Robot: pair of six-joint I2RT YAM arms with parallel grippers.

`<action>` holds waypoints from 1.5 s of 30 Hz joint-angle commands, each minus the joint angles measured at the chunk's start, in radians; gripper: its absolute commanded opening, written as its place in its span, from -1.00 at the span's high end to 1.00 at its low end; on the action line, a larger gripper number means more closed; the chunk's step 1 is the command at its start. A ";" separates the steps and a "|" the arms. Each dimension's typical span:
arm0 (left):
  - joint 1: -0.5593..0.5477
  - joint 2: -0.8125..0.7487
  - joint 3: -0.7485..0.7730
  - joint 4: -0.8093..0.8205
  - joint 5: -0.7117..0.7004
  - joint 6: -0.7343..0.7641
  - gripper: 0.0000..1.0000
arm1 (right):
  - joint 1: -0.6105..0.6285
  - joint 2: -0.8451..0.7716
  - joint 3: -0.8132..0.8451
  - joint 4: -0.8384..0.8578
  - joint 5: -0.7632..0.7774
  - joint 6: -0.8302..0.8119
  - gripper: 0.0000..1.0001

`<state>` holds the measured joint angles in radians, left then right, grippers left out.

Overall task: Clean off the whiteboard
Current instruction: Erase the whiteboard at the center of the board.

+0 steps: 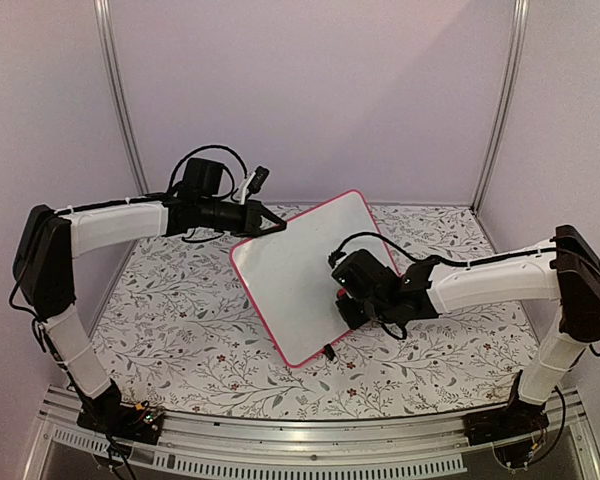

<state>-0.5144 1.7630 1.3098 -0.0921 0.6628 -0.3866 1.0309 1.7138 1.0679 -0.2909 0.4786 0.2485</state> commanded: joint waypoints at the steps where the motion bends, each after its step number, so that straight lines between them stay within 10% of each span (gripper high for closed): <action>1: -0.031 0.046 -0.001 -0.020 -0.040 0.030 1.00 | -0.006 0.002 -0.042 -0.076 -0.053 0.015 1.00; 45: -0.025 0.042 0.000 -0.020 -0.035 0.027 1.00 | 0.001 0.056 0.045 -0.088 -0.057 -0.011 1.00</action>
<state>-0.5121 1.7649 1.3102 -0.0921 0.6636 -0.3878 1.0367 1.7596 1.1904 -0.3386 0.4618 0.2100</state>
